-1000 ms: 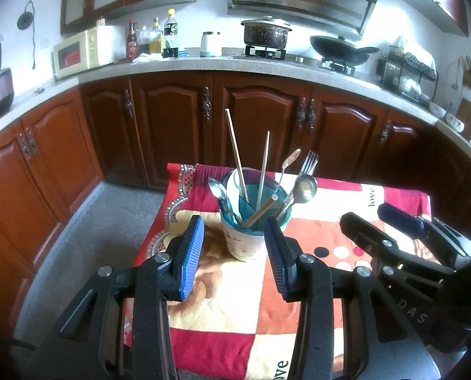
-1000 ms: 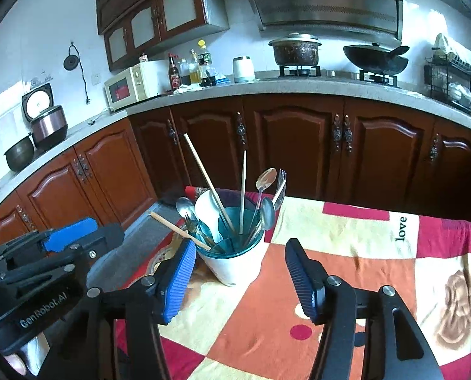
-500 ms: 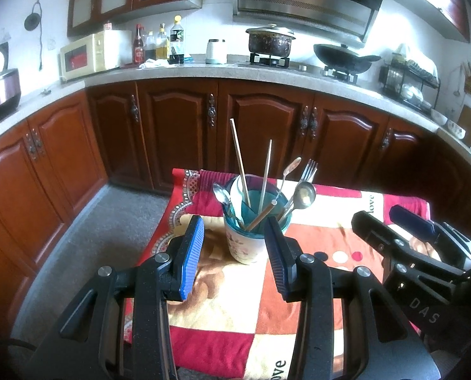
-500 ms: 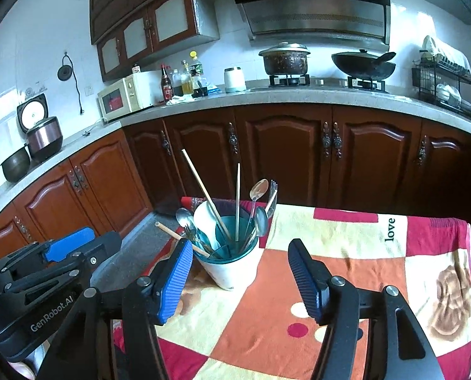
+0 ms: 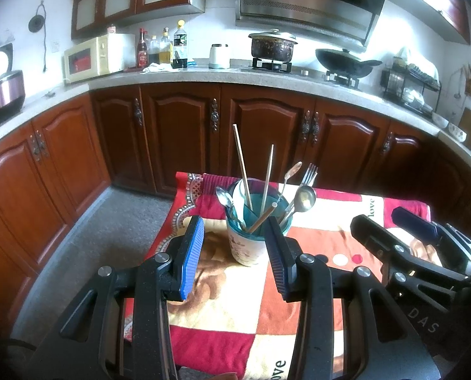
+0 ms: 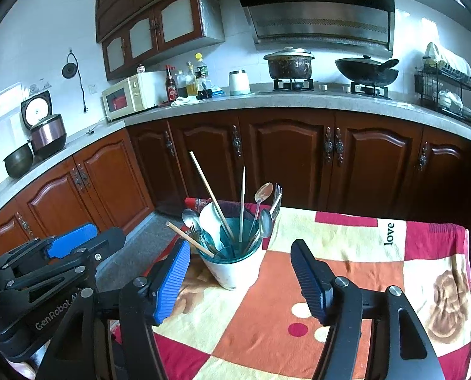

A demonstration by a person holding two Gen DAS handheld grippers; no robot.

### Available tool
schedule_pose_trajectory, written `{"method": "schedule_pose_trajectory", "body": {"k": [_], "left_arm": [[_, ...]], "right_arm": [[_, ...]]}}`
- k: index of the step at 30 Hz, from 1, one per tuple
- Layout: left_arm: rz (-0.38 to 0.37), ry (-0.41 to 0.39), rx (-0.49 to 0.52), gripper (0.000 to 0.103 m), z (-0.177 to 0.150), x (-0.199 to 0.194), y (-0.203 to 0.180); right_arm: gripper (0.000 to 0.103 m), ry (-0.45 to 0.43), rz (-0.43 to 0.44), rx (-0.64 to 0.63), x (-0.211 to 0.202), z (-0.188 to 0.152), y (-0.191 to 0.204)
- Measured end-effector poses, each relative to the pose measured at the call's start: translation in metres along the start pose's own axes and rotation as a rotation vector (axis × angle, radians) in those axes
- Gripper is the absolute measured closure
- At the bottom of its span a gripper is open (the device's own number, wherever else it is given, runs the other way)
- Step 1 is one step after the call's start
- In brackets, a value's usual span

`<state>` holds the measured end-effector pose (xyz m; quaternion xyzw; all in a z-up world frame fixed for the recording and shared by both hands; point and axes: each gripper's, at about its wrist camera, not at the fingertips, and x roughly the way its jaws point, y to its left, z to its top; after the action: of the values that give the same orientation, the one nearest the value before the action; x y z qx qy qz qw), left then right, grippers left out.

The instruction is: Organize utensils

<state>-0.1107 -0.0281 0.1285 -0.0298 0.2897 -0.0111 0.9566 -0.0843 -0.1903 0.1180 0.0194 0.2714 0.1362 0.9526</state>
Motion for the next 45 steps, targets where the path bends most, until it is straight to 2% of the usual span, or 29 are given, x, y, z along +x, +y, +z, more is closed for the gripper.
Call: {"method": "schedule_pose_trajectory", "body": {"k": [23, 45], "left_arm": [[0.009, -0.034, 0.0, 0.064, 0.0012, -0.0091, -0.0025], [0.001, -0.02, 0.014, 0.064, -0.001, -0.0041, -0.0073]], "right_arm": [[0.038, 0.0, -0.007, 0.002, -0.001, -0.0018, -0.0022], [0.038, 0.016, -0.008, 0.005, 0.0029, -0.0031, -0.0011]]}}
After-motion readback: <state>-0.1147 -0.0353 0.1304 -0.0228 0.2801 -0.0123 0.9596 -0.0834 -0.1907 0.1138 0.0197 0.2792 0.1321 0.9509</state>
